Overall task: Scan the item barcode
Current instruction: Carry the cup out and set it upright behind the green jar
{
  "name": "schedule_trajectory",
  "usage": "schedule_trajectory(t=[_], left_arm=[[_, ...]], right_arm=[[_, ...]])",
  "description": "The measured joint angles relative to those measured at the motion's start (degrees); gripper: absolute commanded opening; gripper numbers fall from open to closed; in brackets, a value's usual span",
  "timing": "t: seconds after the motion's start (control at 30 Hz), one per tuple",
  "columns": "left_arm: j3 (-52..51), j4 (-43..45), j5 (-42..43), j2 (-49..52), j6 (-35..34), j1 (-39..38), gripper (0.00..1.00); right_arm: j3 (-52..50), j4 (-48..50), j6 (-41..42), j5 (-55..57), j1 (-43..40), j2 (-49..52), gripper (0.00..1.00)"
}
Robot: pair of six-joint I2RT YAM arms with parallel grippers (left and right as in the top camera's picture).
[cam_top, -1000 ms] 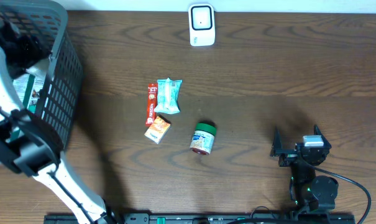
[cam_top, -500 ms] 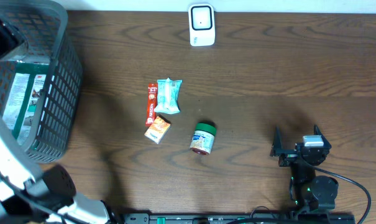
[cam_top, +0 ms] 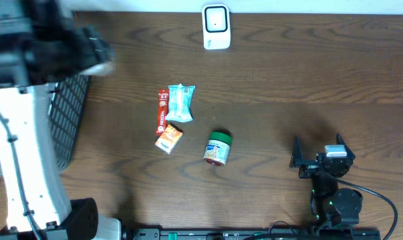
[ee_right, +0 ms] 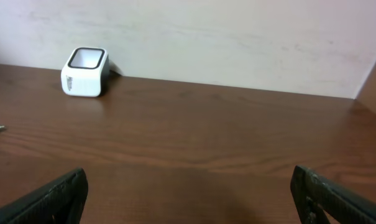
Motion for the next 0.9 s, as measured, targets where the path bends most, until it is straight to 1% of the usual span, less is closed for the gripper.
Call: schedule_trajectory(t=[0.13, 0.33, 0.47, 0.67, 0.8, 0.9], left_arm=[[-7.17, 5.01, -0.57, 0.00, -4.11, -9.07, 0.70], [-21.66, 18.84, -5.22, 0.11, -11.87, -21.79, 0.70], [-30.62, 29.11, -8.98, 0.11, -17.40, -28.39, 0.69], [-39.17, 39.58, -11.89, 1.01, -23.47, -34.25, 0.68], [-40.30, 45.64, -12.52, 4.81, -25.44, -37.88, 0.68], [-40.30, 47.56, -12.74, 8.39, -26.58, -39.93, 0.69]], right_arm=[[0.00, 0.02, 0.02, 0.00, 0.00, 0.00, 0.99], [0.00, 0.00, 0.02, 0.00, 0.00, 0.00, 0.99], [0.00, -0.02, 0.00, 0.00, 0.00, 0.00, 0.99], [0.00, 0.00, 0.00, 0.00, 0.00, -0.02, 0.99], [0.00, 0.00, 0.00, 0.00, 0.00, 0.00, 0.99], [0.00, 0.00, 0.00, 0.00, 0.00, 0.00, 0.99]])
